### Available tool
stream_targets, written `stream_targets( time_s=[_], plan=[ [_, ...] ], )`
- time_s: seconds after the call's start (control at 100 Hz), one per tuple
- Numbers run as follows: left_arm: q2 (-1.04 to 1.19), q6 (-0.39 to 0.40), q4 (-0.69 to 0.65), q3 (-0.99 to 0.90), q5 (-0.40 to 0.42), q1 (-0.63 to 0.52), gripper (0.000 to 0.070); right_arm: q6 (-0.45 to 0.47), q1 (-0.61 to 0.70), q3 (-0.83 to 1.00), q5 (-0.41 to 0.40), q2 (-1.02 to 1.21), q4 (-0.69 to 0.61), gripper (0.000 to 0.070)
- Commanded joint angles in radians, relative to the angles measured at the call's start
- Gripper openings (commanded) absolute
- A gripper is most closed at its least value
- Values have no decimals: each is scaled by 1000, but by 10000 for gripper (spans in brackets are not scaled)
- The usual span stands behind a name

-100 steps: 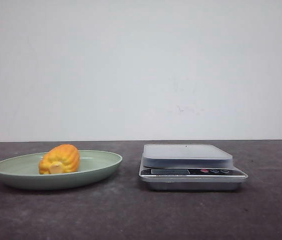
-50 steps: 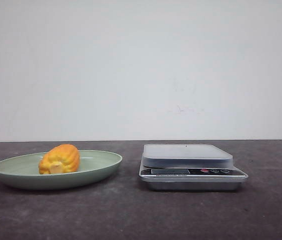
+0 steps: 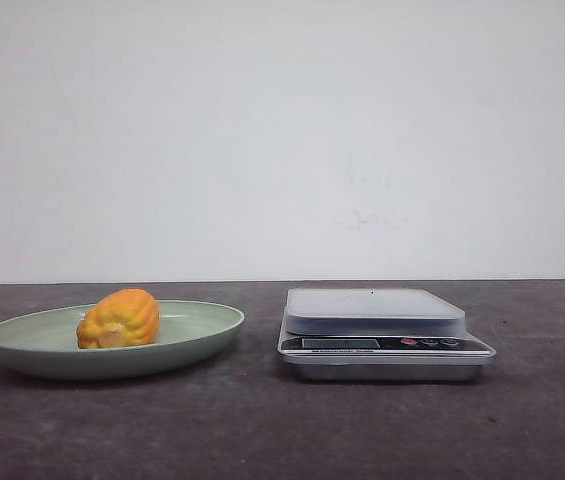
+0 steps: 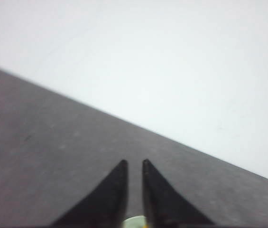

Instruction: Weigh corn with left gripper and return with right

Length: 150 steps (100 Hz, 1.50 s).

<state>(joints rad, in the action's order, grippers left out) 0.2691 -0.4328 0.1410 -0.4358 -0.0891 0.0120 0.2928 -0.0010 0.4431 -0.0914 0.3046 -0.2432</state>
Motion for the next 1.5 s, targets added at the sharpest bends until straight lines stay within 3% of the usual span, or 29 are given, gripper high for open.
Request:
stream_targets(
  time_s=[0.0,0.04,0.07,0.24,0.42,0.61,0.81,0.88,1.07,1.49],
  plan=[
    [50,25,8,-75,-27,0,308,9,5,60,-32,32,-8,394],
    [84,26,25,-127,-43,0,418,7,10,89,-44,47,-18,467],
    [101,25,34,-153,-53,0,438,7,16,108,-45,54,-23,468],
    [219,47,116,-319,-124,-9,434,-13,50,210,-67,82,-95,465],
    [398,109,200,-512,-126,-69,434,-47,74,356,-71,170,-234,466],
    [640,126,308,-675,-123,-172,436,-69,101,480,-137,299,-340,472],
    [877,129,345,-690,-8,-330,444,-72,130,522,-154,386,-402,549],
    [960,129,360,-690,15,-371,486,-73,138,522,-156,404,-417,550],
    [1167,105,364,-690,71,-465,486,-82,150,522,-154,420,-428,550],
    [1393,73,417,-688,154,-528,485,-118,150,522,-144,419,-468,550]
  ],
)
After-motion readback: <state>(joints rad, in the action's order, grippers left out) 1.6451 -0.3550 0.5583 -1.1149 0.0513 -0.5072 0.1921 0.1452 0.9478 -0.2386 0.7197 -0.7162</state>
